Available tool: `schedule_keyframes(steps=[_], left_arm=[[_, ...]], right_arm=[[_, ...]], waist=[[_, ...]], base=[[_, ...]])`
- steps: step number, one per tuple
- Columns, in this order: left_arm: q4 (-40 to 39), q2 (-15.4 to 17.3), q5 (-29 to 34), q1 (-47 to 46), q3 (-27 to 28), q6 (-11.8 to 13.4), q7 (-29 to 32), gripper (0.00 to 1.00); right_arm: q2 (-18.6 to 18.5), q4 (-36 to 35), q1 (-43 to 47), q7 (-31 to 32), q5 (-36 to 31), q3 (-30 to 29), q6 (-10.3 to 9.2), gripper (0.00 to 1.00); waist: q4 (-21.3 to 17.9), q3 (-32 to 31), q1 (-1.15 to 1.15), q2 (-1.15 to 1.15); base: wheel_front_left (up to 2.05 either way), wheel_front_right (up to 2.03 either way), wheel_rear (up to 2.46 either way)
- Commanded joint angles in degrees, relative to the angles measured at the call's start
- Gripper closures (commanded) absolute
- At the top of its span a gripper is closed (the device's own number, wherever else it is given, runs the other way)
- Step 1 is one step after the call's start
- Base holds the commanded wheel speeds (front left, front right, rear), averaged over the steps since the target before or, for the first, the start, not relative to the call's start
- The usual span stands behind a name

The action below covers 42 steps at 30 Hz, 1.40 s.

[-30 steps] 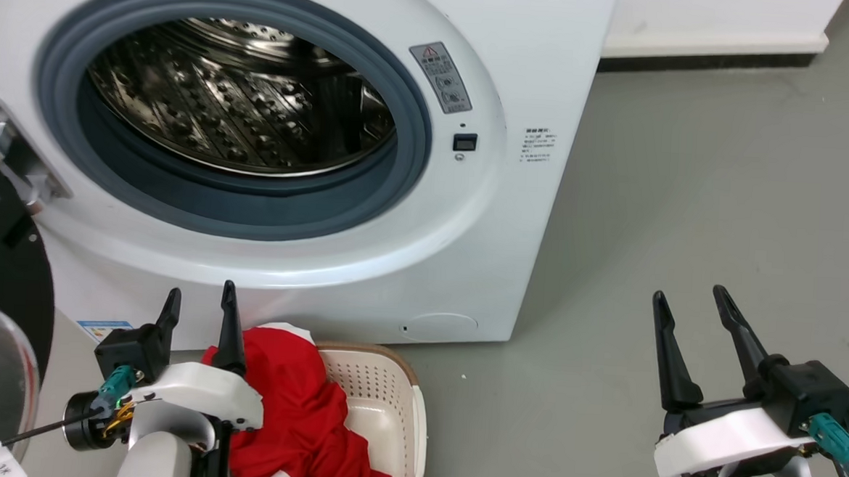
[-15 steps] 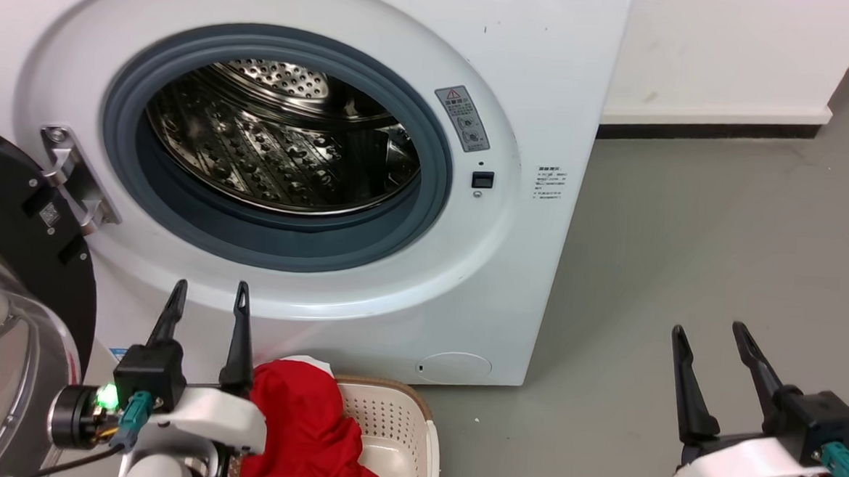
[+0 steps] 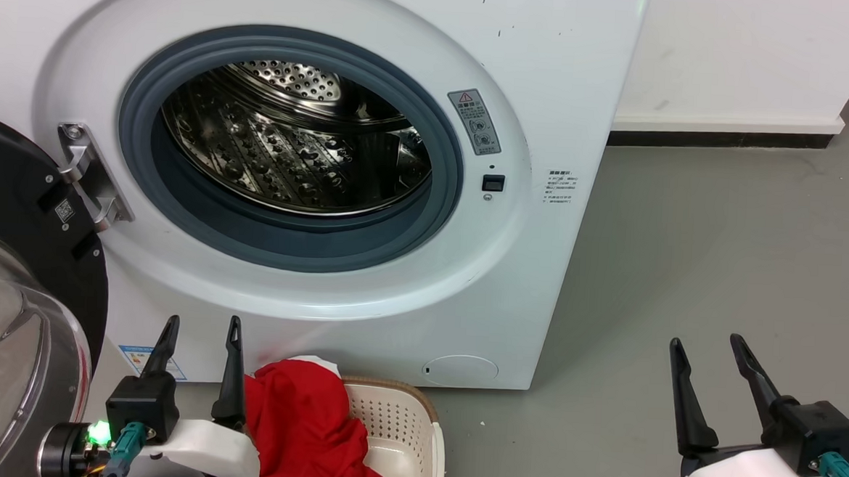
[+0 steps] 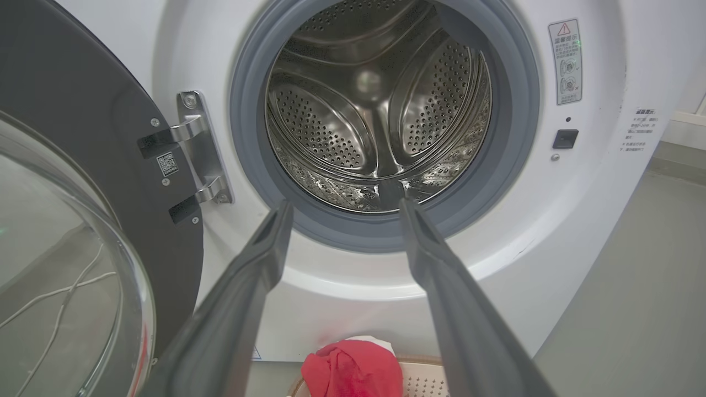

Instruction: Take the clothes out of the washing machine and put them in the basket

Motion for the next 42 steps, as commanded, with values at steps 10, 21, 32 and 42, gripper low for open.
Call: schedule_keyframes(steps=[10,21,32,42], left_arm=[[-0.7,0.2,-0.6,0.6,-0.5,0.5,0.4,0.0],[-0.8,0.2,-1.1,0.1,-0.8,0.6,0.5,1.0],[2.2,-0.4,-10.7,-0.8,0.6,-0.5,2.9,1.0],[2.7,-0.8,-21.5,-1.3,1.1,-1.8,4.5,1.0]], right_arm=[[0.0,-0.3,-0.3,-0.1,0.5,0.5,-0.04,0.0],[0.0,0.1,-0.1,-0.5,1.0,0.7,0.0,1.0],[-0.5,2.8,-0.5,0.4,11.8,0.8,0.0,1.0],[-1.1,4.6,-2.0,1.4,23.4,0.7,-0.01,1.0]], waist=[[-0.4,0.0,0.0,0.0],[-0.6,0.2,0.01,0.0],[-0.5,0.2,0.01,0.0],[-0.4,0.3,0.01,0.0]], base=[[0.0,0.0,0.0],[0.0,0.0,0.0],[0.0,0.0,0.0],[0.0,0.0,0.0]])
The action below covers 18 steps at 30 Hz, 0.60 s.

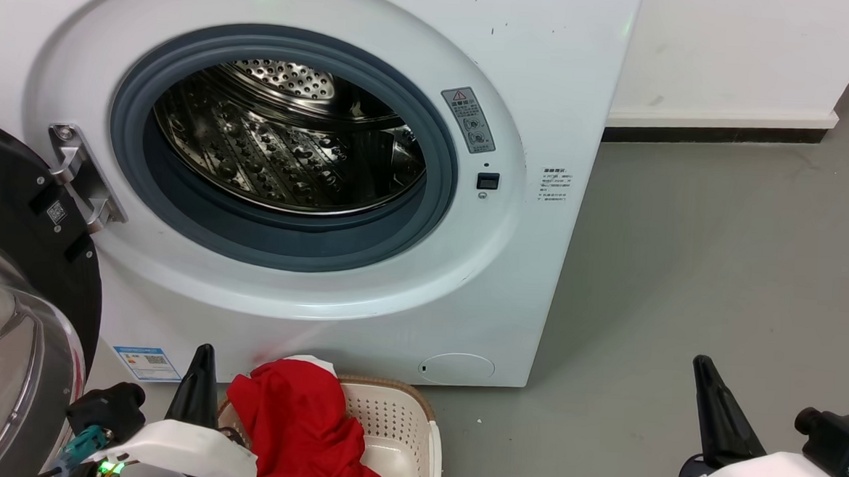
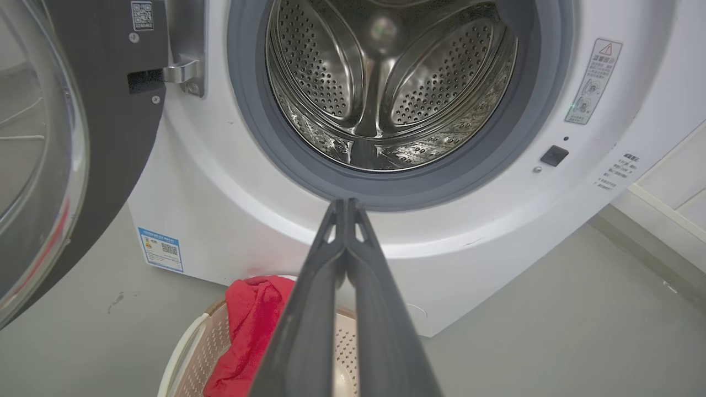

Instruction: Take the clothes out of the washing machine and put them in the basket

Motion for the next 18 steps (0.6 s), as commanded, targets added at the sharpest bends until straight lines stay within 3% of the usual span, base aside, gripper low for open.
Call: schedule_keyframes(steps=[1,18], left_arm=[[-0.6,0.1,-2.6,-1.8,0.4,-0.5,0.4,1.0],[0.7,-0.5,-18.0,-3.0,1.7,-2.2,3.1,1.0]], right_arm=[[-0.5,-0.3,-2.0,0.2,2.9,-0.1,-0.01,1.0],[-1.0,2.1,-3.8,1.9,19.3,-0.6,-0.01,1.0]], waist=[[0.0,0.0,0.0,0.0],[0.3,0.1,0.0,0.0]], base=[[0.0,0.0,0.0],[0.0,0.0,0.0]])
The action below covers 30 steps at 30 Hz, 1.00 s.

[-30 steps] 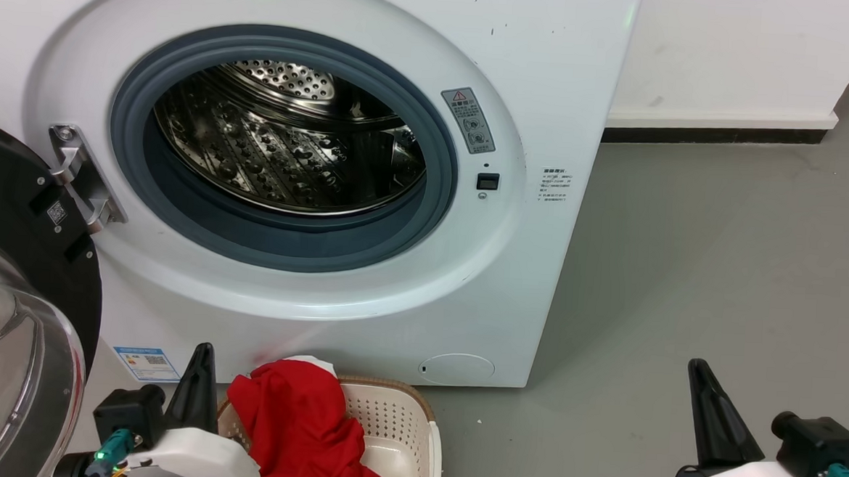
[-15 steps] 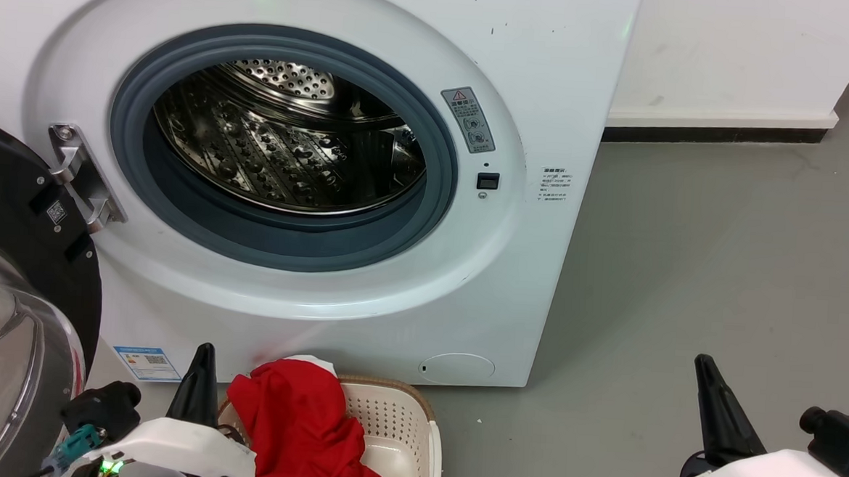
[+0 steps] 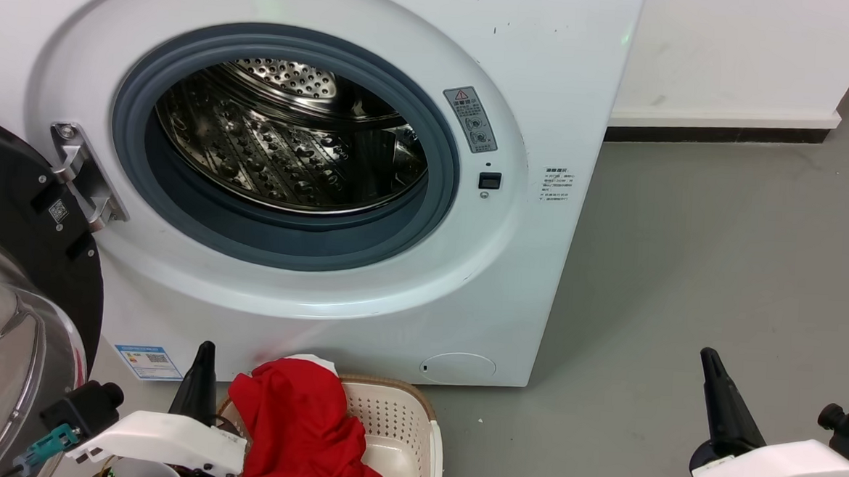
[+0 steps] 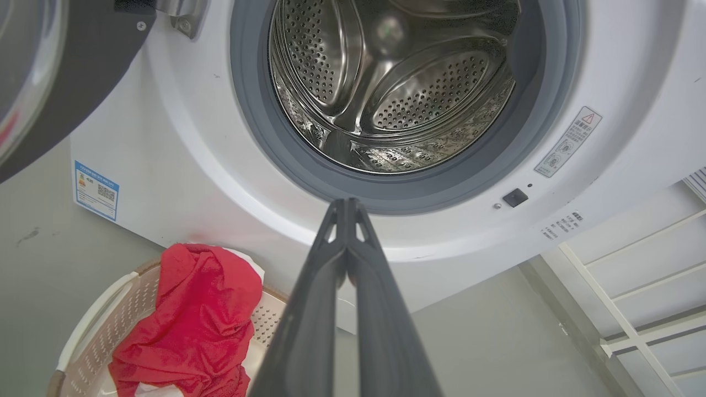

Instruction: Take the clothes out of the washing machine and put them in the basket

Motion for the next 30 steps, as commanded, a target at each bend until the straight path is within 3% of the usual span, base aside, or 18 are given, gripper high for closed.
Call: schedule_keyframes(steps=[1,11,30], left_arm=[[-0.4,0.0,-2.3,-1.7,0.4,-0.4,0.4,1.0],[0.4,-0.4,-11.5,-2.5,1.2,-1.5,2.1,1.0],[1.6,-0.8,-23.4,-3.5,2.3,-2.9,4.3,1.0]], right_arm=[[-0.5,-0.2,-1.7,0.3,2.6,-0.2,-0.01,1.0],[-0.6,1.3,-2.8,1.5,12.2,-0.7,-0.01,1.0],[-0.7,3.2,-4.3,3.2,24.5,-1.5,-0.02,1.0]], waist=[[0.0,0.0,0.0,0.0],[0.2,0.1,0.0,0.0],[0.4,0.2,0.0,0.0]], base=[[0.0,0.0,0.0],[0.0,0.0,0.0],[0.0,0.0,0.0]])
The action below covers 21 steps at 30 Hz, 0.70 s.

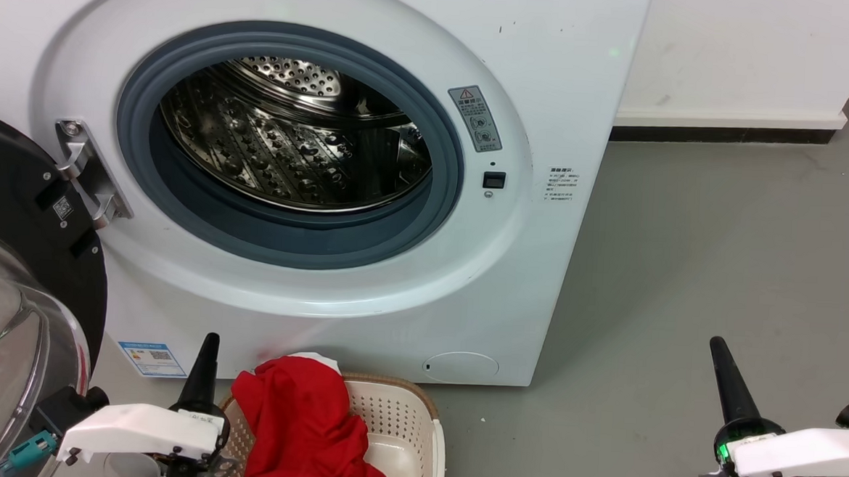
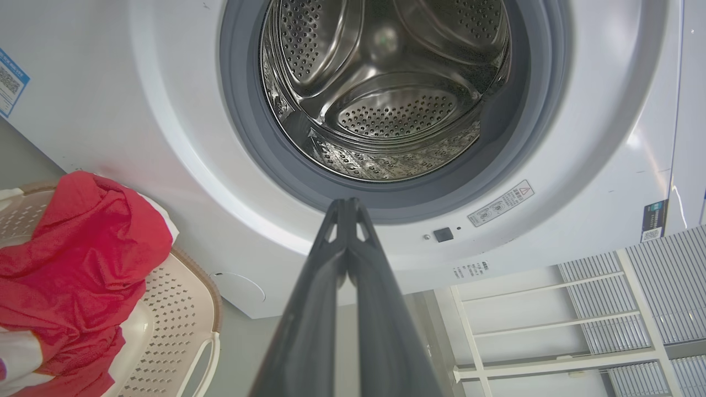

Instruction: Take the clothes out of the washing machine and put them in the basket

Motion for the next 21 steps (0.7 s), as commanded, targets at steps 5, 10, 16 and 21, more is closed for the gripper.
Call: schedule_keyframes(steps=[5,10,16,21], left_arm=[[0.0,-0.1,-3.7,-1.6,0.5,-0.7,0.8,1.0],[0.2,-0.2,-6.6,-1.9,0.8,-1.1,1.3,1.0],[0.6,-0.3,-9.8,-2.2,1.1,-1.5,1.9,1.0],[0.8,-0.4,-12.4,-2.4,1.3,-1.7,2.4,1.0]], right_arm=[[-0.3,0.3,-1.7,0.6,3.8,-0.4,-0.01,1.0],[-0.3,0.8,-2.1,1.0,6.7,-0.6,-0.01,1.0],[-0.3,1.3,-2.5,1.6,10.1,-0.9,-0.01,1.0],[-0.3,1.8,-2.8,2.0,12.7,-1.1,-0.01,1.0]], waist=[[0.1,0.0,0.0,0.0],[0.1,0.0,0.0,0.0],[0.2,0.1,0.0,0.0],[0.3,0.1,0.0,0.0]], base=[[0.0,0.0,0.0],[0.0,0.0,0.0],[0.0,0.0,0.0],[0.0,0.0,0.0]])
